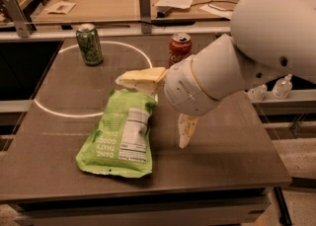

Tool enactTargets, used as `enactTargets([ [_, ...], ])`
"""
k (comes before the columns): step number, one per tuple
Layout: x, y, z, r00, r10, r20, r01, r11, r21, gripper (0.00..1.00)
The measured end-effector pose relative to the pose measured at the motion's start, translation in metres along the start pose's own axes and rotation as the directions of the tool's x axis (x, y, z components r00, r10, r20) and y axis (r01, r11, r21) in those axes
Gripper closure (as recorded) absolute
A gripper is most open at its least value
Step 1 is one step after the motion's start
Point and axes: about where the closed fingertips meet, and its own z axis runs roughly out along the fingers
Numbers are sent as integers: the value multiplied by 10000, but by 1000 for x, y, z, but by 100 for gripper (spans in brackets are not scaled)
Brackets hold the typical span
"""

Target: Move green jalapeno chip bag near green can

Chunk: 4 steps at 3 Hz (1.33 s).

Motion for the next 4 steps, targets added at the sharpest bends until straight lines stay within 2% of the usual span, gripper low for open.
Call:
enactTargets([
  [2,-6,-25,35,9982,-607,-24,608,9981,84,0],
  [3,-14,-31,53,9942,-1039,277,1042,9945,-86,0],
  [4,-29,-30,65,9859,-1491,760,1535,9866,-557,0],
])
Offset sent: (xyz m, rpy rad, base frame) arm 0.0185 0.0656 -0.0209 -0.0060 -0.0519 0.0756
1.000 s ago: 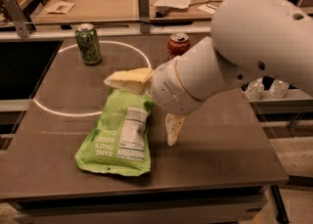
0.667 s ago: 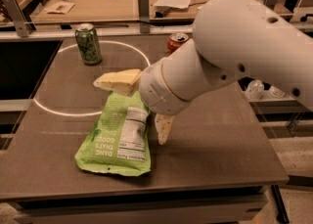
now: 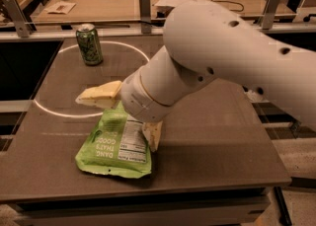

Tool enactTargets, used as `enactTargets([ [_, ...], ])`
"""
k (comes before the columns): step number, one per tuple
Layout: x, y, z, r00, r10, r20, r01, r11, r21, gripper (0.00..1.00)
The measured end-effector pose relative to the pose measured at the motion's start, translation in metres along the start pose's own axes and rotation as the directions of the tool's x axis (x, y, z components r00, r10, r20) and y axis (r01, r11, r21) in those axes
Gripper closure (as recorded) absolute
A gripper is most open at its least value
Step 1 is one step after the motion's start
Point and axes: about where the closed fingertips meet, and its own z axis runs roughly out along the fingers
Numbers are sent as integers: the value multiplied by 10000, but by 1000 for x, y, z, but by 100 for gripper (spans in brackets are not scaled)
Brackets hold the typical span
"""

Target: Move green jalapeno chip bag near green can

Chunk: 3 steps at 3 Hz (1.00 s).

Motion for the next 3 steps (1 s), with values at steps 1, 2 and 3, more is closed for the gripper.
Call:
enactTargets([
  [1,-7,-4,2,9980,-531,349,548,9973,-496,18],
  [2,-8,-13,-8,9966,-801,178,809,9951,-567,41],
  [3,-9,-28,-33,9920,-1164,-486,1144,9925,-423,65],
])
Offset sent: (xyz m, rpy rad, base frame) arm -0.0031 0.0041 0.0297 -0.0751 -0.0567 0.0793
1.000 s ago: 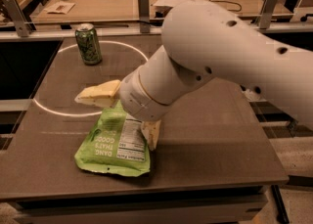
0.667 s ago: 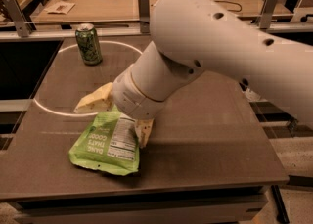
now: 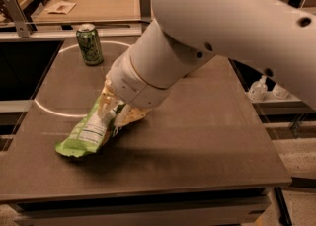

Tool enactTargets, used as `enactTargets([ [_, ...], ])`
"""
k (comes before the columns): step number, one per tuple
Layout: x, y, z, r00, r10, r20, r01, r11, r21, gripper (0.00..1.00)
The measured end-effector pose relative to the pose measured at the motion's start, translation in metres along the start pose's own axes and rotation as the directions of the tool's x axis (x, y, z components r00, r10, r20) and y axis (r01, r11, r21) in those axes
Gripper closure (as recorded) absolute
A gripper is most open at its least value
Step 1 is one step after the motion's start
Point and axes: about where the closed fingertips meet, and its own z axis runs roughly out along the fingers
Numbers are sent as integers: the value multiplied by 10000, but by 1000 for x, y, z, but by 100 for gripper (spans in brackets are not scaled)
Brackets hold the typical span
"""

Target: Move green jalapeno chip bag near green can

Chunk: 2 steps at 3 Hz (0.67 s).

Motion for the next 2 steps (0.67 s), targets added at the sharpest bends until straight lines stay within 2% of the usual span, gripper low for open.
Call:
enactTargets([
  [1,4,-10,-25,9970,-106,-765,121,9998,186,88],
  [2,5,-17,-40,9927,-148,-1198,182,9995,274,100],
])
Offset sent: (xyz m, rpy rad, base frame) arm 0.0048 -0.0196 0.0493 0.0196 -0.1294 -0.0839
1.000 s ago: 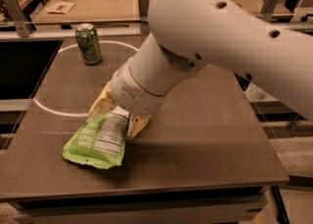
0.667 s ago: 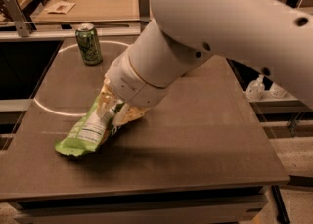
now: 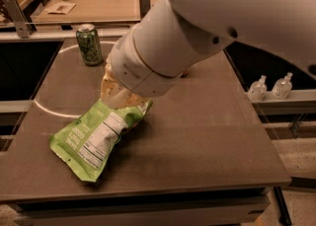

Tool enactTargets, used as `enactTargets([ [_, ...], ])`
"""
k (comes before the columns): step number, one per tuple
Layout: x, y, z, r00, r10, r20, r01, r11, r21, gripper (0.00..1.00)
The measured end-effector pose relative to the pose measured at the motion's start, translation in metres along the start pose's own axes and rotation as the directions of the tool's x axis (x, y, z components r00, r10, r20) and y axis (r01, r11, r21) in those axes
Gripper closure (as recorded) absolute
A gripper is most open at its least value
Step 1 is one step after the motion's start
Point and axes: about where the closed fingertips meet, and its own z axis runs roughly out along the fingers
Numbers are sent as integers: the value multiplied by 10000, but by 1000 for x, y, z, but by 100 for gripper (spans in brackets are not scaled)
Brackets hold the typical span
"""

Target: Move green jalapeno chip bag near green can

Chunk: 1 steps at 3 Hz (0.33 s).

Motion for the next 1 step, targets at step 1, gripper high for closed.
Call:
enactTargets([
  [1,5,0,-6,9984,553,102,-554,9984,81,84],
])
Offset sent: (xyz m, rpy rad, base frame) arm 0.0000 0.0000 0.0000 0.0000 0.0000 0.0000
